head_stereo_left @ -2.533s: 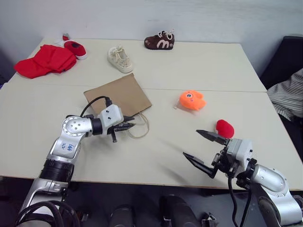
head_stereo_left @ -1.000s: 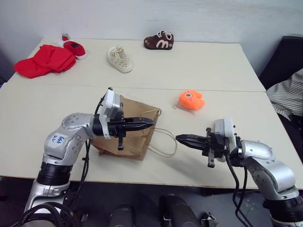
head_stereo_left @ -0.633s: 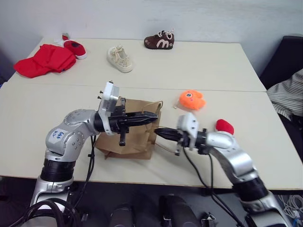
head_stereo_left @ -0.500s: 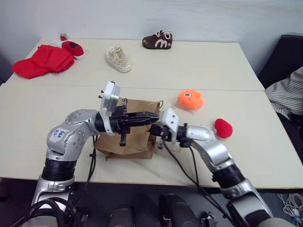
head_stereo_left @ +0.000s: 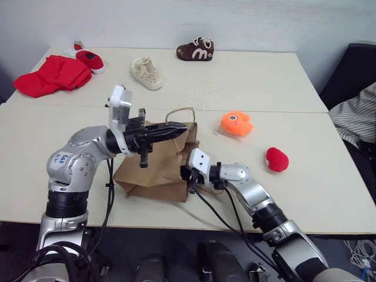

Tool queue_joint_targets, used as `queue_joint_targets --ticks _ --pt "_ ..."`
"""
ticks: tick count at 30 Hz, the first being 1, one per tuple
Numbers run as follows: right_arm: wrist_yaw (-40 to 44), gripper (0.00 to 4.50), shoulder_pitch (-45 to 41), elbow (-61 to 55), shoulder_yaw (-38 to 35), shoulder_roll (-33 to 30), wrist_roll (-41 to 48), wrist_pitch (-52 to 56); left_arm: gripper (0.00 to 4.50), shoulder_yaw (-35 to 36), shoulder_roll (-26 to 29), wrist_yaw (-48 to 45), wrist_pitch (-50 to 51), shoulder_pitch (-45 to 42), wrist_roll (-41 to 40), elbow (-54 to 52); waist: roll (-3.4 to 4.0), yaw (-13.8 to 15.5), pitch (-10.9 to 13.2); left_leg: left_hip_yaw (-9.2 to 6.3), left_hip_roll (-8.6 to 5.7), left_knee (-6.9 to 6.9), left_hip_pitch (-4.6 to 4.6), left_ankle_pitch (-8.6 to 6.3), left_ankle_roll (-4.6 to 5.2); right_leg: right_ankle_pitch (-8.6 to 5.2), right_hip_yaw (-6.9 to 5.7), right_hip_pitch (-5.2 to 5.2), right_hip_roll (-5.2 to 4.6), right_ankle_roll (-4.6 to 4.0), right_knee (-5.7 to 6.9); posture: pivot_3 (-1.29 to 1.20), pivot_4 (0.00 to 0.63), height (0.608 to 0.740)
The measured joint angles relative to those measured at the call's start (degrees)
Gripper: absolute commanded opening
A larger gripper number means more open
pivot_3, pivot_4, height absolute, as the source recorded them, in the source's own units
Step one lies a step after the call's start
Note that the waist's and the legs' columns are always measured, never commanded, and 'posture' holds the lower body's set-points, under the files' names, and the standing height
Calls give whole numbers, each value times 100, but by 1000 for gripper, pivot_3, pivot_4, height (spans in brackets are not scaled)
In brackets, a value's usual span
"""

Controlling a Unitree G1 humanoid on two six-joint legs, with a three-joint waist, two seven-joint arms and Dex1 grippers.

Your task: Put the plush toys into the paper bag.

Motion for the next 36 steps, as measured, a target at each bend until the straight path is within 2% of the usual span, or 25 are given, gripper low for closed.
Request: queue_joint_targets --ticks 9,16,19,22,26,30,31,36 --pt "-638 19 112 -191 -7 220 -274 203 0 152 281 -236 -491 -533 295 629 -2 -15 -1 2 -1 0 11 1 -3 -1 2 7 0 -2 9 0 150 740" --pt "-889 19 274 -311 -165 427 -234 315 0 -35 278 -363 -718 -386 533 628 -2 -79 -1 2 0 -5 12 1 -5 -2 2 5 0 -3 11 0 150 740" --pt "-937 553 408 -409 -378 574 12 486 0 -175 105 -339 -867 -260 633 607 -2 -82 -1 0 1 -3 3 1 -5 -2 1 -2 0 -3 12 0 150 740" --pt "-742 1559 570 -733 -443 488 270 620 0 -211 88 -305 -904 -258 647 454 -1 -85 -1 0 0 -4 -9 1 -4 -2 2 -15 -1 -3 11 0 150 740" --pt "-91 2950 831 -1677 -739 -84 898 724 0 -220 182 -388 -840 -209 644 304 2 -79 2 -3 -1 -4 -22 0 -3 -1 -1 -24 -2 -1 2 0 150 740" --pt "604 4356 1309 -2504 -1464 -796 1733 691 0 -293 294 -576 -724 -114 626 249 2 -29 2 -11 0 -3 -29 0 -2 0 -9 -23 0 -1 -6 0 150 740" --pt "664 4470 1501 -2678 -1705 -917 1912 663 0 -333 290 -608 -725 -111 628 247 2 -7 2 -12 -1 -4 -30 0 -2 0 -9 -23 0 0 -7 0 150 740" --pt "603 4470 2822 -3190 -3376 -1686 2359 389 0 -498 406 -859 -848 -87 798 372 2 84 2 -16 -5 -2 -39 -3 4 5 -11 -18 0 9 -24 0 150 740"
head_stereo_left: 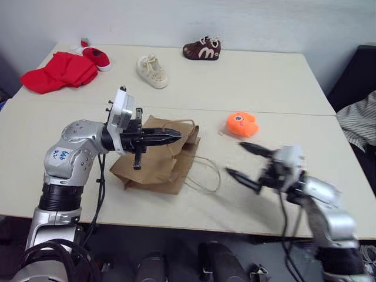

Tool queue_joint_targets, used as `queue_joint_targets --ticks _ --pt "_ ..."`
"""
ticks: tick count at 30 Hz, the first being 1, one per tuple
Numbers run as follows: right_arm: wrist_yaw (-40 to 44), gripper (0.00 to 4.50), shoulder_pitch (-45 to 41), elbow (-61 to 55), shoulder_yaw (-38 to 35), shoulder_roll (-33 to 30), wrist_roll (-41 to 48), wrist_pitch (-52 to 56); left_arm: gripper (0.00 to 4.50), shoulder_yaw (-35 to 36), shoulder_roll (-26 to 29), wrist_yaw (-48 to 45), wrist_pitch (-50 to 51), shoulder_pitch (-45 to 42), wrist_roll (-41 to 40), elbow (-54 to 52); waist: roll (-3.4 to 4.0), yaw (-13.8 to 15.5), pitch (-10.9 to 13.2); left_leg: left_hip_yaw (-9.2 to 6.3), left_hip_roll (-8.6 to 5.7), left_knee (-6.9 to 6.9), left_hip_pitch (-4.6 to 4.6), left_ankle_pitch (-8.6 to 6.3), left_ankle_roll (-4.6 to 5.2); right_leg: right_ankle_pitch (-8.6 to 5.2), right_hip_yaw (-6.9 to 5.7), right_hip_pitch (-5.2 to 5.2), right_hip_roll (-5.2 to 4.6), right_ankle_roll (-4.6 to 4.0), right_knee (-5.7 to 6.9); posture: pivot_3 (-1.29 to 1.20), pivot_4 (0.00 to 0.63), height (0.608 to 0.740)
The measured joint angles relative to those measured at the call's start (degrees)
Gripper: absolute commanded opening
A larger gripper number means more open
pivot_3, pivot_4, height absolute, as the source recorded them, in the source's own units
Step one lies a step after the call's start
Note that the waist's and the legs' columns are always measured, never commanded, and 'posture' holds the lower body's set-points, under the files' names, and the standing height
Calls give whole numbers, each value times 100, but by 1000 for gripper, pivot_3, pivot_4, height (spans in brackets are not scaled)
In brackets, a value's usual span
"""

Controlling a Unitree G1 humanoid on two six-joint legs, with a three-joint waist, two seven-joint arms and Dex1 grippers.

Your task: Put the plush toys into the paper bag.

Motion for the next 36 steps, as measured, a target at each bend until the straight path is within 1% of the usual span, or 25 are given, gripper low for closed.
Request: queue_joint_targets --ticks 3,5,7,9,10,12,14,16,19,23,25,26,28,32,36 --pt "-125 4470 1000 -83 -802 -156 -98 -393 0 -11 -1 -66 4 -8 -13 107 0 -1 0 1 1 0 1 0 0 0 1 0 3 0 0 0 150 740" --pt "-233 4470 1555 87 -1235 -190 -314 -725 0 62 -11 -62 86 -19 -85 113 0 -4 0 2 1 -1 4 0 0 0 3 4 3 0 0 0 150 740" --pt "-372 4470 1821 205 -1377 -224 -624 -968 0 183 -8 -57 220 -37 -199 115 1 -56 1 17 1 1 12 0 1 2 18 5 5 4 6 0 150 740" --pt "-486 4470 1745 206 -1303 -268 -803 -1022 0 199 7 -65 339 -96 -288 115 3 -112 2 26 1 -6 46 1 -1 2 30 25 8 4 12 0 150 740" --pt "-551 4470 1583 204 -1216 -315 -873 -981 0 201 52 -69 395 -126 -305 115 3 -137 3 30 1 -11 59 1 -3 2 36 32 10 4 14 0 150 740" --pt "-718 4470 873 262 -841 -528 -1077 -630 0 234 235 -110 522 -188 -322 139 7 -197 5 41 -1 -22 78 4 -8 2 51 34 15 3 19 0 150 740" --pt "-844 4470 77 398 -461 -664 -1297 -336 0 255 350 -164 581 -240 -328 149 18 -183 11 41 -3 -35 83 8 -14 -2 53 29 18 -3 18 0 150 740" --pt "-999 4470 -893 819 9 -682 -1592 -47 0 256 391 -207 593 -253 -321 217 26 -177 17 42 -2 -43 79 9 -16 -4 53 22 20 -6 15 0 150 740" --pt "-1042 4470 -1935 1591 683 -639 -1982 98 0 239 389 -238 601 -242 -302 316 31 -126 21 39 1 -41 60 9 -16 -6 47 8 19 -9 11 0 150 740" --pt "-1048 4470 -3452 3558 1579 -159 -2613 337 0 238 257 -131 593 -257 -275 346 34 -155 25 46 1 -18 49 7 -10 -5 49 4 14 -6 15 0 150 740" --pt "-1168 4082 -3894 4310 1698 101 -2727 341 0 250 235 -79 630 -254 -290 342 36 -158 25 42 1 -13 30 7 -10 -5 47 -18 12 -6 24 0 150 740" --pt "-1229 3847 -4113 4674 1750 146 -2806 210 0 265 246 -67 679 -254 -305 337 36 -173 25 43 1 0 7 8 -10 -5 47 -42 10 -6 42 0 150 740" --pt "-1328 3161 -4453 5228 1838 193 -2966 -166 0 297 281 -68 786 -241 -353 334 35 -206 25 42 1 13 -17 8 -9 -4 47 -67 8 -5 69 0 150 740" --pt "-1645 1734 -4944 6257 1997 412 -3301 -960 0 333 425 -130 877 -226 -374 333 34 -306 24 43 1 13 -11 9 -11 -5 50 -68 8 -7 68 0 150 740" --pt "-1792 350 -5153 6789 2029 491 -3394 -1418 0 413 436 -137 872 -226 -373 342 34 -371 24 43 2 12 -10 10 -12 -5 49 -68 9 -7 77 0 150 740"
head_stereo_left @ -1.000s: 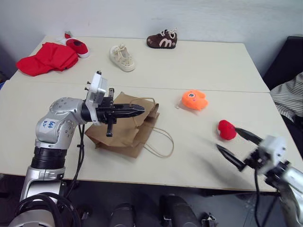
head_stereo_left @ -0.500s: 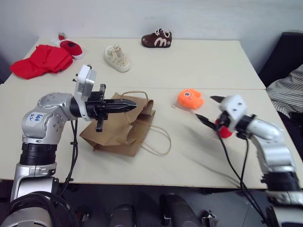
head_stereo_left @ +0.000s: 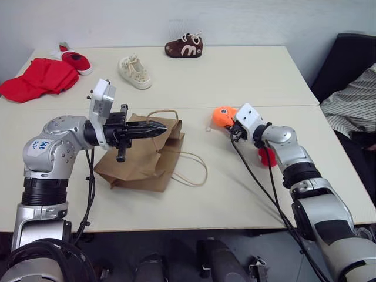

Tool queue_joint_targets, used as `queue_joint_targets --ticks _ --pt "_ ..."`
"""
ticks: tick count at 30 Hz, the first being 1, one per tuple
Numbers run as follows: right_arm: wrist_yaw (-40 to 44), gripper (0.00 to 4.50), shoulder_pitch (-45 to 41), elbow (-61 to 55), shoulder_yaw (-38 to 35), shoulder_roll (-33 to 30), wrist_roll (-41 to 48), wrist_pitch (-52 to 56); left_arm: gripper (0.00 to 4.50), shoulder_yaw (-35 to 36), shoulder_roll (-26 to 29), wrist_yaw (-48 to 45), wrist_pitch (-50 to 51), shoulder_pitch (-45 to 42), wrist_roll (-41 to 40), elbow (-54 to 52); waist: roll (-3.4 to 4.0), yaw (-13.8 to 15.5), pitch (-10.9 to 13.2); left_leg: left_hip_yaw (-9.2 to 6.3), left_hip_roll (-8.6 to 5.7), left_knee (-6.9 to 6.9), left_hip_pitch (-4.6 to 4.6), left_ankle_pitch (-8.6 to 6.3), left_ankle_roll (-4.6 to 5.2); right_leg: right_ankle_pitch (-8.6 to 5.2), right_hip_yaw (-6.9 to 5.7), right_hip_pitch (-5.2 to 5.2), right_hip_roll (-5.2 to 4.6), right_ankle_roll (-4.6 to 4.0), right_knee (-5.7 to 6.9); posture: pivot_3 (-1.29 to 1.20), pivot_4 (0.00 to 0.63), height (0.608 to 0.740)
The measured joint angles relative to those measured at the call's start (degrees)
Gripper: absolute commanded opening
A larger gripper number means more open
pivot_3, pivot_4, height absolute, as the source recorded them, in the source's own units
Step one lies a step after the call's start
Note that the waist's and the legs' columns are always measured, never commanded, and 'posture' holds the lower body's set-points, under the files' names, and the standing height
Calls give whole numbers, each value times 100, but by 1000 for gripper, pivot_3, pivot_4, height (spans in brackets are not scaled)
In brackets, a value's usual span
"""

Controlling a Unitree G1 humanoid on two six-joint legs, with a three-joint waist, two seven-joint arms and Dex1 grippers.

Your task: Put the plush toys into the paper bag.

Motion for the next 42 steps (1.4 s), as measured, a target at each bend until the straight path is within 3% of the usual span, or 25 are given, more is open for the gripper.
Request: queue_joint_targets --ticks 1,5,9,13,18,22,28,36,42 --pt "-5 76 -6 41 -11 1 1 -101 0 8 0 -2 0 0 0 0 0 1 0 0 0 0 0 0 0 0 0 0 0 0 3 0 150 740" --pt "418 34 243 -285 -246 -58 369 -547 0 71 29 -118 126 5 -115 2 2 13 2 -3 0 -3 -5 0 0 0 -2 0 0 0 9 0 150 740" --pt "1790 34 1040 -1978 -354 -471 1180 -839 0 235 166 -259 260 11 -247 29 17 48 11 -13 0 -5 -13 -1 1 1 -11 0 -2 3 0 0 150 740" --pt "2542 34 1628 -3860 -312 -991 1576 -252 0 396 211 -460 266 16 -358 95 19 92 13 -17 -1 5 -12 -1 1 2 -13 1 -4 4 0 0 150 740" --pt "2414 34 1924 -5242 523 -470 1278 246 0 362 81 -480 364 9 -376 170 19 41 12 -15 -1 2 -1 5 -10 -3 -10 0 0 -5 5 0 150 740" --pt "2194 34 1801 -5251 1257 79 670 223 0 258 -51 -478 401 -15 -378 185 19 54 13 -16 -2 4 -6 5 -9 -3 -11 -3 -3 -4 6 0 150 740" --pt "1795 34 1270 -4447 1716 672 6 -210 0 243 -139 -477 487 -130 -441 182 18 71 12 -21 -3 9 -8 5 -8 -3 -16 -3 -5 -5 9 0 150 740" --pt "957 34 412 -2446 2090 1614 -817 -1090 0 223 -369 -417 494 -139 -496 155 17 -2 11 -21 0 3 -7 5 -9 -4 -19 -4 -3 -8 26 0 150 740" --pt "1329 1949 772 -2417 1984 1622 -478 -708 0 311 -394 -288 458 -131 -504 157 16 27 10 -25 -1 6 -11 5 -8 -4 -20 -2 -8 -7 25 0 150 740"
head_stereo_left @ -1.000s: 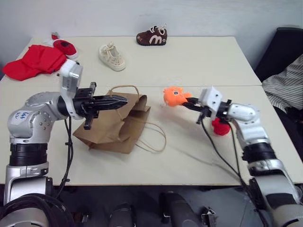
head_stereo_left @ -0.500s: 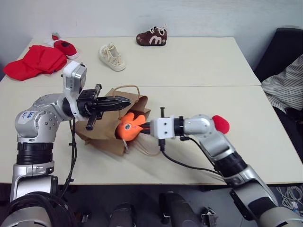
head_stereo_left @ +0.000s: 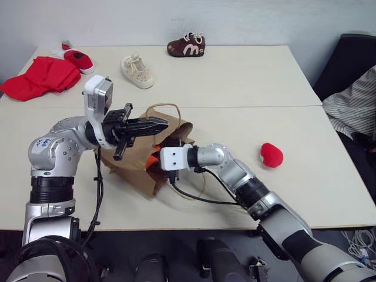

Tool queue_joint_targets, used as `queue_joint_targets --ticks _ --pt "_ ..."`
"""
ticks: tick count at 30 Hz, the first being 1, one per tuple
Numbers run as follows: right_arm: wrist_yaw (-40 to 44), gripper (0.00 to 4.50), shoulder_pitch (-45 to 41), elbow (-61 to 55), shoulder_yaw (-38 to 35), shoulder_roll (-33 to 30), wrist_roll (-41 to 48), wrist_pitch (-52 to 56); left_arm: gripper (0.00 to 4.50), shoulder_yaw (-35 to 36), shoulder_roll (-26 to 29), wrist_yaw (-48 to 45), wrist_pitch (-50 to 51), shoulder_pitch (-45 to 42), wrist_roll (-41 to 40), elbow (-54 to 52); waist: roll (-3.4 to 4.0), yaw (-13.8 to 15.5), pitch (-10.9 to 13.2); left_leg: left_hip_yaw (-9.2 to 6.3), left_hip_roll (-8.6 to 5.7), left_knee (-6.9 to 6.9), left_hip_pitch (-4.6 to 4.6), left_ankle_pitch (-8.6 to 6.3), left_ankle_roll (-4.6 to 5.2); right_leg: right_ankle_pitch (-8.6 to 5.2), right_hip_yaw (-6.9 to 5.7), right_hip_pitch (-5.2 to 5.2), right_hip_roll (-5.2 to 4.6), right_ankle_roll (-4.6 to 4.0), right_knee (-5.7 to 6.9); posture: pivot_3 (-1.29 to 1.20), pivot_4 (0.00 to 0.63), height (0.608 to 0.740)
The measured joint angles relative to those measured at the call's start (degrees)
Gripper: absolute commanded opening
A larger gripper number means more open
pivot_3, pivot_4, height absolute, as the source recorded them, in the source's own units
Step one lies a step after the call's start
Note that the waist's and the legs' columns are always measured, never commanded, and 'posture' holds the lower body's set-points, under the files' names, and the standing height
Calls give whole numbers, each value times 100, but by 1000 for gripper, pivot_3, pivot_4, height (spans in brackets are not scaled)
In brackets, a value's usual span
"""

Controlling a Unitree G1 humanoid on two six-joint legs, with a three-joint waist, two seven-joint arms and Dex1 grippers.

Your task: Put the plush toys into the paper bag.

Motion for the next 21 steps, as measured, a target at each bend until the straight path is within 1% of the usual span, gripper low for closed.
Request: queue_joint_targets --ticks 2,4,7,10,13,15,16,18,21 --pt "198 2590 206 -394 -4 -201 123 -49 0 51 0 41 -21 33 -20 2 0 6 0 -3 0 0 -1 0 0 0 -1 0 0 0 -1 0 150 740" --pt "420 3377 374 -926 -43 -454 264 -63 0 150 1 80 -31 109 -49 4 0 6 0 -3 0 0 -1 0 0 0 -2 0 0 0 0 0 150 740" --pt "769 4465 876 -2026 -332 -978 815 196 0 307 -3 194 -31 108 -138 46 0 32 0 -9 1 -1 -2 0 0 0 -7 1 1 0 -2 0 150 740" --pt "957 4488 1285 -2642 -782 -1364 1416 523 0 446 57 228 -36 111 -164 52 -2 50 -1 -9 -1 0 0 0 0 0 -7 4 0 0 -3 0 150 740" --pt "1061 4488 1683 -3163 -1254 -1544 2144 834 0 451 -1 261 -36 141 -181 35 -2 88 -1 -9 -1 0 1 0 -1 0 -8 4 2 0 -6 0 150 740" --pt "1211 4488 2096 -3515 -1649 -1919 2615 903 0 464 -65 322 -36 169 -233 26 -2 150 -1 -8 -1 -1 0 0 0 0 -7 4 2 0 -12 0 150 740" --pt "1240 4488 2351 -3686 -1884 -2117 2786 962 0 466 -95 357 -36 174 -265 20 -2 167 0 -8 -2 -1 -1 -1 1 0 -6 4 1 0 -19 0 150 740" --pt "1172 4488 3115 -4063 -2604 -2556 3156 1192 0 552 -125 440 -33 186 -335 16 -7 263 2 -8 -3 0 -1 -2 3 0 -7 6 1 1 -32 0 150 740" --pt "885 4488 4201 -4381 -3580 -2920 3383 1438 0 722 -141 574 -13 168 -497 17 -10 332 2 -7 -6 2 2 -2 3 1 -4 10 1 2 -31 0 150 740"
